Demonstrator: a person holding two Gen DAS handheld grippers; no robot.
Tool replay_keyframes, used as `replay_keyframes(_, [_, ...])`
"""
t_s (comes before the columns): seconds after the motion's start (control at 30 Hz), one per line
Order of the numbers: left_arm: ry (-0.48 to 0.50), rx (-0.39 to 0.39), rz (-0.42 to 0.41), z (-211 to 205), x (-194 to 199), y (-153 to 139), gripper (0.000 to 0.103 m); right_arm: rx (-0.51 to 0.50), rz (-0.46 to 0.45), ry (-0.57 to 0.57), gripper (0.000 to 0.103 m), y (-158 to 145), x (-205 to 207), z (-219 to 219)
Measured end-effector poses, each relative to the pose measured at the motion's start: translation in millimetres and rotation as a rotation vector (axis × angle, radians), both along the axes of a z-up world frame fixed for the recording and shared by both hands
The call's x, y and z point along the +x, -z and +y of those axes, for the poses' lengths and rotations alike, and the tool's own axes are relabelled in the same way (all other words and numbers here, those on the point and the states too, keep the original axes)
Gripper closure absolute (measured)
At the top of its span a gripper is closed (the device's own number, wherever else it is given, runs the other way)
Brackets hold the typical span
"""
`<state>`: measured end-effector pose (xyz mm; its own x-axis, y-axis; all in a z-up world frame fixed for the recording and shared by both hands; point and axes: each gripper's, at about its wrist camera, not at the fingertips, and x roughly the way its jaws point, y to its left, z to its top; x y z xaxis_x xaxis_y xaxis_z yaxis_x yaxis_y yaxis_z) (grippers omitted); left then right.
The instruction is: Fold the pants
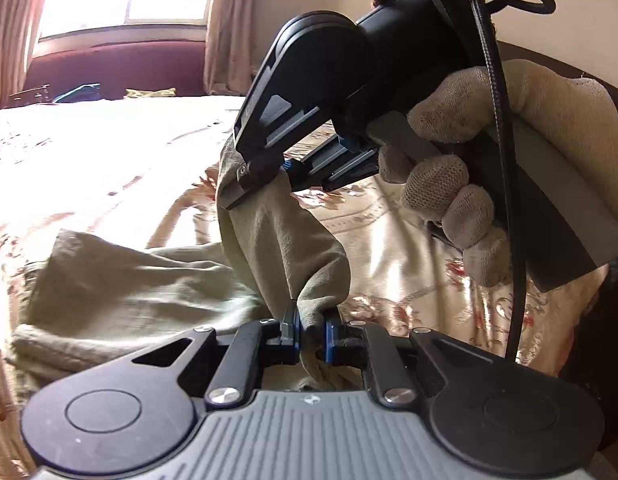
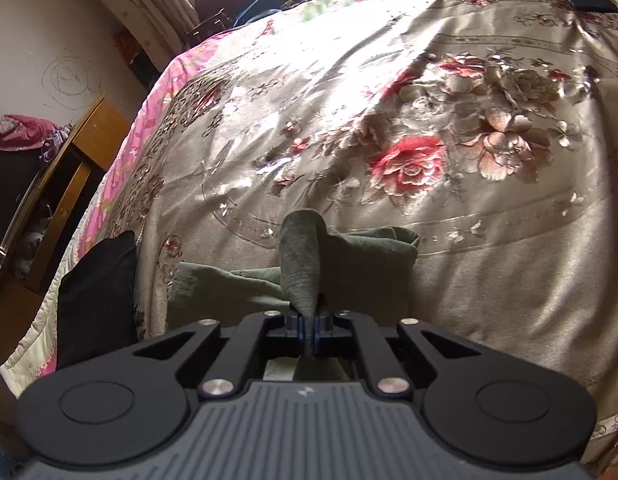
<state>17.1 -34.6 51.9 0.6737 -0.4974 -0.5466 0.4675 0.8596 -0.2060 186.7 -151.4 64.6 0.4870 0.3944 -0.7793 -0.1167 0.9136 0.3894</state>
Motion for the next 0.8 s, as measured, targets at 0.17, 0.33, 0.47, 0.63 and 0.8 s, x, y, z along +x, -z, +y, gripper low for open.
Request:
replay_keyframes(0.17, [-0.114, -0.023, 0.026, 69, 4, 8, 0.077, -0.030, 0.027, -0.071, 0.098, 8, 14, 62])
replay_keyframes(0.33, [-0.178, -0.093, 0.060, 124, 5, 23, 0.077, -0.080, 0.058, -0.140, 0.098, 22, 28, 116])
replay_keyframes(0.47, [-0.220, -0.110, 0.057, 141, 4, 28, 0.077, -0.093, 0.082, -0.174, 0.098, 35, 34, 141])
replay_keyframes(0.63, [-0.252, -0.118, 0.060, 155, 10, 30, 0.077, -0.093, 0.098, -0.156, 0.097, 44, 43, 156])
replay_keyframes(0.8, [-0.286, -0.105, 0.058, 172, 10, 31, 0.077, -0.080, 0.106, -0.140, 0.095, 49, 48, 164])
